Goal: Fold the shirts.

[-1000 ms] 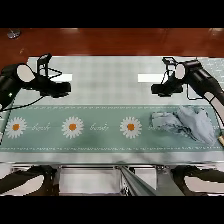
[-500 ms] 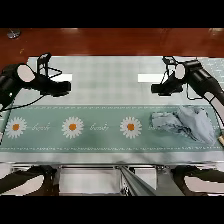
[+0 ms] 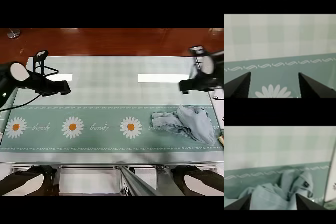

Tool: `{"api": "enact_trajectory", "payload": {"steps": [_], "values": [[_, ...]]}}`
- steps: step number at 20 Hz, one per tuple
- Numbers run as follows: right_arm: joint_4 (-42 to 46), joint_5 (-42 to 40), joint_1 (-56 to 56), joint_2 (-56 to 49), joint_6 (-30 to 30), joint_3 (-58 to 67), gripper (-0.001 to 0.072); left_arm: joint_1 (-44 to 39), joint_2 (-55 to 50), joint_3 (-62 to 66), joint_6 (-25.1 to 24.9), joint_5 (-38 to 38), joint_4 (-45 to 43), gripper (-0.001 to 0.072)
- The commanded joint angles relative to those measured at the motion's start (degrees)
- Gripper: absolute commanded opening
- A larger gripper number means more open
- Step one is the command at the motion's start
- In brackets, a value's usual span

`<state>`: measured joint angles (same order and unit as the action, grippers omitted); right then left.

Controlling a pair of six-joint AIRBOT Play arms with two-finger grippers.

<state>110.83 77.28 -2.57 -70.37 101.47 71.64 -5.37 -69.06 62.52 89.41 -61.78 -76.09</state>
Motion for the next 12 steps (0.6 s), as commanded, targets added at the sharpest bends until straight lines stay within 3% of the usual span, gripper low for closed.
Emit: {"api": "enact_trajectory", "payload": {"steps": [1, 3, 6, 9, 12], "values": [[-0.17, -4.20, 12.90, 13.94, 3.96, -7.52, 0.0628, 0.42, 10.84, -4.55, -5.05, -1.84, 5.33, 0.0703], [-7.17, -9.64, 21.22, 22.40, 3.32, -16.87, 0.0628, -0.70, 20.20, -12.00, -4.92, 1.75, 6.60, 0.0703], [-16.94, -14.91, 27.89, 26.75, 1.33, -29.92, 0.0627, -2.71, 28.52, -24.76, -1.55, 5.66, 6.75, 0.0703], [-19.50, -20.17, 28.87, 20.87, 1.38, -36.85, 0.0627, -3.23, 28.15, -30.56, -0.61, 6.36, 6.73, 0.0703], [-21.22, -22.10, 28.87, 10.08, 0.48, -35.19, 0.0627, -3.23, 25.75, -30.64, -0.59, 8.37, 7.45, 0.0703]]}}
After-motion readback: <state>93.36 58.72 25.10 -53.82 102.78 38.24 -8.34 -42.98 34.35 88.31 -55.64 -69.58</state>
